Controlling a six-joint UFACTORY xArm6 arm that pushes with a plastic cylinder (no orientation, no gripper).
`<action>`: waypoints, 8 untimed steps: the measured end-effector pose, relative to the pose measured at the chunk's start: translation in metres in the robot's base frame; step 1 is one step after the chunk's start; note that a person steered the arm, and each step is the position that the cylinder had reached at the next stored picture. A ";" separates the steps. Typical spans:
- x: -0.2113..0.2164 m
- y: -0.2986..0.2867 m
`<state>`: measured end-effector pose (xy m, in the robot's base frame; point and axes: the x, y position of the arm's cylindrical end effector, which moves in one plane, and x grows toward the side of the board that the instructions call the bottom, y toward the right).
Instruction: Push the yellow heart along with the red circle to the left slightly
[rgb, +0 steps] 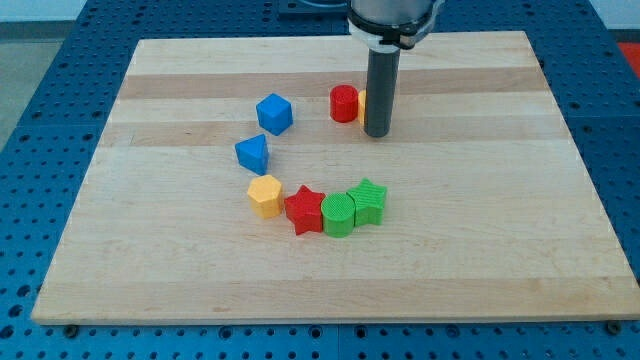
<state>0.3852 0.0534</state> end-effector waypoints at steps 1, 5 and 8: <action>0.007 0.000; 0.012 0.028; -0.025 0.039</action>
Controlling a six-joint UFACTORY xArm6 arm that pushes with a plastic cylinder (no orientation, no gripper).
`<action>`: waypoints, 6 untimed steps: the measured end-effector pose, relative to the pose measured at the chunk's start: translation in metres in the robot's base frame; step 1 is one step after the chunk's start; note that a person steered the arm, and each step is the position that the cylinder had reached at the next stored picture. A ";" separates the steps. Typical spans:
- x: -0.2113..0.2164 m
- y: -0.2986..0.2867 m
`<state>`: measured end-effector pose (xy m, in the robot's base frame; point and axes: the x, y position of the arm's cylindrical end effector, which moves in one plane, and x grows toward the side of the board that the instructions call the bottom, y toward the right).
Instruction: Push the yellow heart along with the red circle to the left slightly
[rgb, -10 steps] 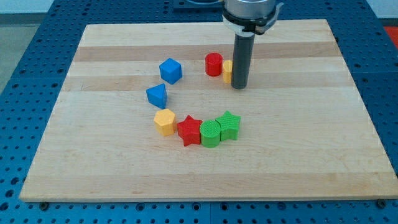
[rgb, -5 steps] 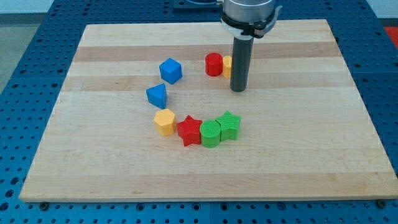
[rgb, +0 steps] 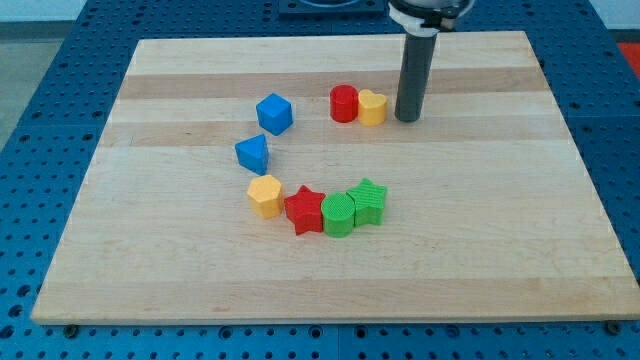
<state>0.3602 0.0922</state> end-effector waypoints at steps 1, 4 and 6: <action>0.003 -0.014; 0.003 -0.035; 0.003 -0.036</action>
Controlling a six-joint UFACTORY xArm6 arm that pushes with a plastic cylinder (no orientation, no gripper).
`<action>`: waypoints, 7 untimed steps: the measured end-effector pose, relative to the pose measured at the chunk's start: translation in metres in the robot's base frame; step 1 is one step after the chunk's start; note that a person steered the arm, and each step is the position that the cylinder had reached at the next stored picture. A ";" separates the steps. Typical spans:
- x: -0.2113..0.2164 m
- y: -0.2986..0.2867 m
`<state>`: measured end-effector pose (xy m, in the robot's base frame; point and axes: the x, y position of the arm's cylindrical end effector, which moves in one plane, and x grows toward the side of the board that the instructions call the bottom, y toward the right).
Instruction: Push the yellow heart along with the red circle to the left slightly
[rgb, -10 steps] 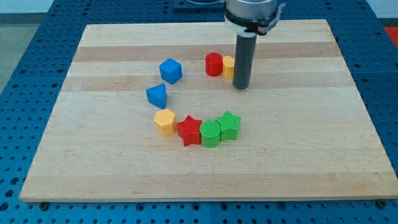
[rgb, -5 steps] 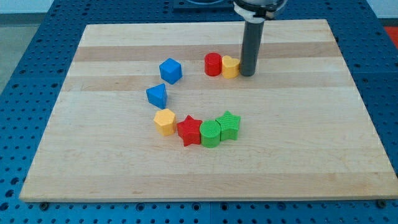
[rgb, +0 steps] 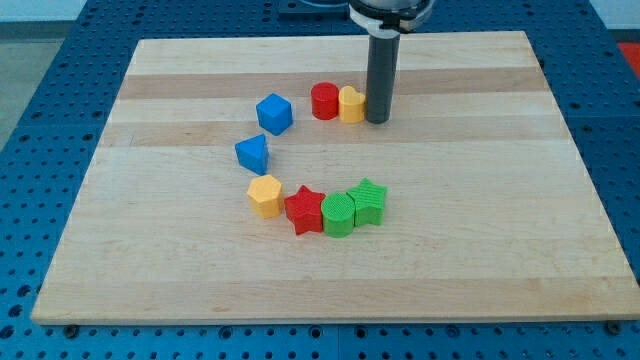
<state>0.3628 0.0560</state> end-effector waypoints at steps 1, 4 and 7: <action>0.000 -0.007; 0.000 -0.031; 0.001 0.061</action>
